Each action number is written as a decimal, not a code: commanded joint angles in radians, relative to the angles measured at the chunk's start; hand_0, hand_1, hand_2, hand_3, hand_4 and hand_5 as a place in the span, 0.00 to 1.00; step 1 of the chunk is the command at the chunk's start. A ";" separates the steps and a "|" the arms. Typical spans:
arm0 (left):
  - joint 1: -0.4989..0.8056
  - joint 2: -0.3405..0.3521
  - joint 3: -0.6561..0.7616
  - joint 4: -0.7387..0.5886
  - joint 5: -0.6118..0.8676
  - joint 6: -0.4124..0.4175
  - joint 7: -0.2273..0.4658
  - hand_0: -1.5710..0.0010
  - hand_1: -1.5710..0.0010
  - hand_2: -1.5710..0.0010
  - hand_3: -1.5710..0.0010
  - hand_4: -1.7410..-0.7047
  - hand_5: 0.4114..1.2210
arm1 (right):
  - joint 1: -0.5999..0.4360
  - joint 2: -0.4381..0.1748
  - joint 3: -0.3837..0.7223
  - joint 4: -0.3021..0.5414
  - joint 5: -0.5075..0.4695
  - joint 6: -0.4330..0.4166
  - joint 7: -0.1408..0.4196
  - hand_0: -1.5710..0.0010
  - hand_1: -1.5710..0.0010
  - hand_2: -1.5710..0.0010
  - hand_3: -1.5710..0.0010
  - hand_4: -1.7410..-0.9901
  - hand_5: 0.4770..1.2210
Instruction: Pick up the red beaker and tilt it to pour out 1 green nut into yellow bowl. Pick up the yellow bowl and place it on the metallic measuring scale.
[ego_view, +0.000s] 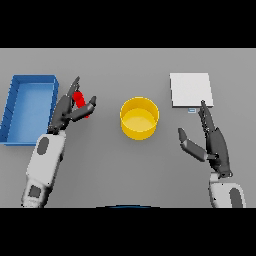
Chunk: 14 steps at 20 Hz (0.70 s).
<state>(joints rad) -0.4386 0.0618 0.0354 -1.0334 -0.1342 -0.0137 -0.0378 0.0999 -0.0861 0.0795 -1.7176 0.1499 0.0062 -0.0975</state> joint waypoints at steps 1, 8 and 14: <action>-0.011 -0.003 0.005 0.027 -0.001 0.002 -0.006 1.00 1.00 1.00 1.00 0.40 0.37 | -0.006 0.004 0.003 -0.001 0.007 -0.007 0.017 1.00 1.00 1.00 1.00 0.57 0.28; -0.078 -0.036 0.047 0.124 0.022 0.034 -0.069 0.71 0.69 0.68 0.69 0.29 0.58 | -0.010 -0.005 -0.003 0.010 0.017 -0.012 0.011 1.00 1.00 1.00 1.00 0.61 0.28; -0.099 -0.051 0.052 0.157 -0.035 0.096 -0.097 0.19 0.18 0.18 0.18 0.28 0.89 | -0.013 0.005 -0.001 0.017 0.011 -0.011 0.000 1.00 1.00 1.00 1.00 0.60 0.28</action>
<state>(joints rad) -0.5379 0.0106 0.0877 -0.8765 -0.1699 0.0818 -0.1331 0.0867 -0.0812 0.0785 -1.7006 0.1607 -0.0050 -0.0977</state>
